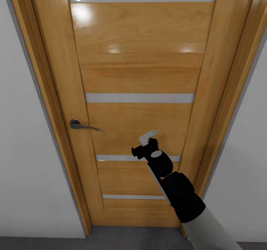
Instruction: Move the two storage containers from the living room to the garage. In the garage, place one container on the floor and stack the other container on top of it (either order is fine).
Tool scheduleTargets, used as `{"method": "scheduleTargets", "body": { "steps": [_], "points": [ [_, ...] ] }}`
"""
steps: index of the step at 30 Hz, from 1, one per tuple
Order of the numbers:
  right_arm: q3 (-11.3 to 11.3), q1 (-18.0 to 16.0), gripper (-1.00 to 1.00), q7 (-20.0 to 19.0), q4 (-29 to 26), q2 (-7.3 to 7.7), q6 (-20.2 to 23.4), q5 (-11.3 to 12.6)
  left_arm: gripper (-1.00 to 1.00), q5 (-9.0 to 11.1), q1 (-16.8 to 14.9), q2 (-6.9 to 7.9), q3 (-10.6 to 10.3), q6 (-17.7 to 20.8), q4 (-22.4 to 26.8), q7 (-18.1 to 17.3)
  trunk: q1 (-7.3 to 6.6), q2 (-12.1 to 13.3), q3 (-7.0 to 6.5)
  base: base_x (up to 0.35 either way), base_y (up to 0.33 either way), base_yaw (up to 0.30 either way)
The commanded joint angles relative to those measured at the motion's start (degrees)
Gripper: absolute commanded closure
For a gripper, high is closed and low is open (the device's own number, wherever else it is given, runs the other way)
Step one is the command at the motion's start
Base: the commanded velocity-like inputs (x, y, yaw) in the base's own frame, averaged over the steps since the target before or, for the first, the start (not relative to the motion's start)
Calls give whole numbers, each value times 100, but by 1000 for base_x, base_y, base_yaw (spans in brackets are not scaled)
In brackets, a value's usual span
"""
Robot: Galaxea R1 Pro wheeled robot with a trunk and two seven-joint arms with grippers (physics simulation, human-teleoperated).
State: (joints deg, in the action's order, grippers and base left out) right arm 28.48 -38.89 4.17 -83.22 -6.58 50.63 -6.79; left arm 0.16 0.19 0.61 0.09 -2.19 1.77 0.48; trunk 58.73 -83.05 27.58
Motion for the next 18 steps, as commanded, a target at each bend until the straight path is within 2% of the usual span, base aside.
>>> {"method": "scheduleTargets", "body": {
  "steps": [1, 3, 6, 18],
  "points": [
    [7, -23, -100, 1, 11, 3, 30, -40, -100, 1, 4, 0, 0, -10, 7, 5, 0, -3, 5, 0, 0, 0],
    [3, -133, -100, 0, 177, 6, 23, -36, -100, 1, 1, 0, 0, -10, 7, 5, 0, -3, 5, 0, 0, 0],
    [-5, -370, -100, -8, 704, 12, -94, -22, -100, 1, 1, 0, 0, -10, 7, 5, 0, -3, 5, 0, 0, 0],
    [-10, -720, -100, -13, 1987, 17, -873, -15, -100, 1, 1, 0, 0, -10, 7, 5, 0, -3, 5, 0, 0, 0]
  ]
}}
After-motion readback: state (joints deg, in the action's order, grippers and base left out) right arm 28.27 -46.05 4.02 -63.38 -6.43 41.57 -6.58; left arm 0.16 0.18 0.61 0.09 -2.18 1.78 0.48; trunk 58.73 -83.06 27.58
